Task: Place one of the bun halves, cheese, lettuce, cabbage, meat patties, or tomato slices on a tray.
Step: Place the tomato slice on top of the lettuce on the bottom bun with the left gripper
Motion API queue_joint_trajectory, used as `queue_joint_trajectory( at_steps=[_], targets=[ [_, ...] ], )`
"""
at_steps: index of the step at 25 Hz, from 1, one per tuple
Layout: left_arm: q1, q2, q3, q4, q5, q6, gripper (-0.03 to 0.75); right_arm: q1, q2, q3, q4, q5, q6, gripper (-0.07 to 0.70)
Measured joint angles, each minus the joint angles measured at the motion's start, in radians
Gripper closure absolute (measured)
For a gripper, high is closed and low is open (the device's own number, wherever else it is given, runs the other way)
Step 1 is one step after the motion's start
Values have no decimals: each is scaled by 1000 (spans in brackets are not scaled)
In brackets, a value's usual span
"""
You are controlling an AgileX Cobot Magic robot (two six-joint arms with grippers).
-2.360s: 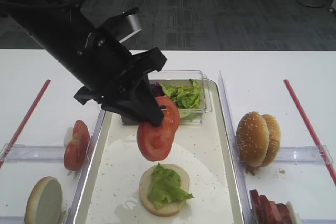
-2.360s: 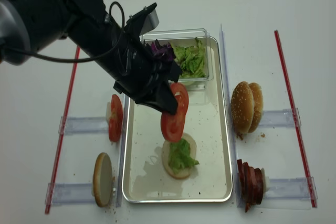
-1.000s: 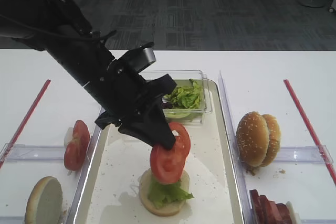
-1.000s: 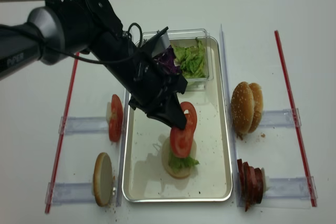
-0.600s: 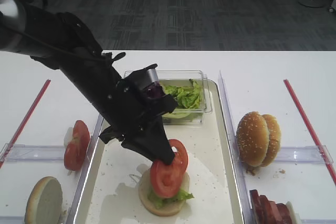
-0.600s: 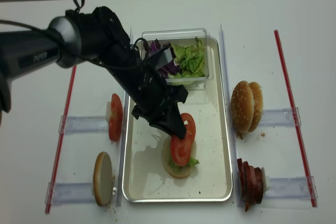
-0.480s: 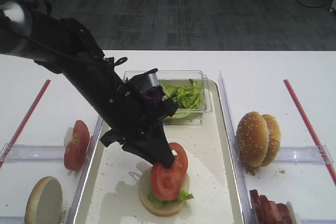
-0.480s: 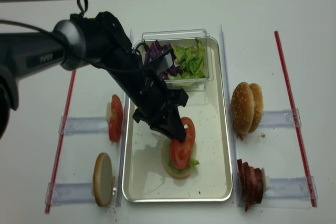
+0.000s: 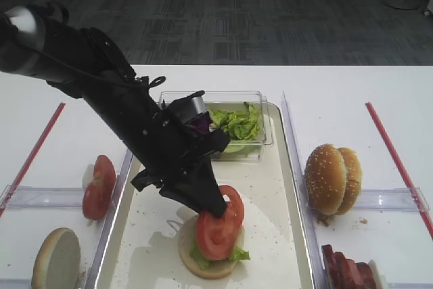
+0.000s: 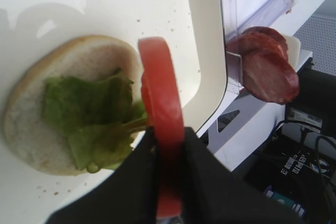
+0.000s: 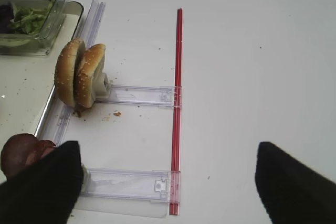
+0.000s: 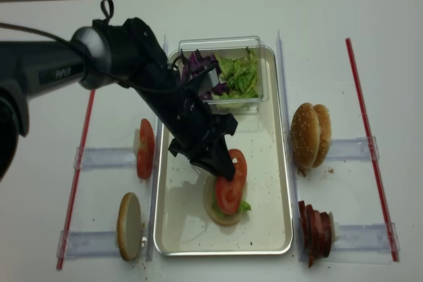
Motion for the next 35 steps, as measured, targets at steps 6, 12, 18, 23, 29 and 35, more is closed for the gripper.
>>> queue_joint_trajectory(
  at_steps=[6,12,18,23,29,35],
  targets=[
    [0,0,39,-4,-3,8,665,0,0,0,0,0,0,-45],
    [0,0,70,-6,-6,27,665,0,0,0,0,0,0,-45],
    [0,0,70,-7,-7,27,662,0,0,0,0,0,0,-45],
    [0,0,70,-9,-7,27,559,0,0,0,0,0,0,-45],
    [0,0,70,-9,-7,25,296,0,0,0,0,0,0,-45],
    [0,0,70,-11,-7,23,155,0,0,0,0,0,0,-45]
  ],
)
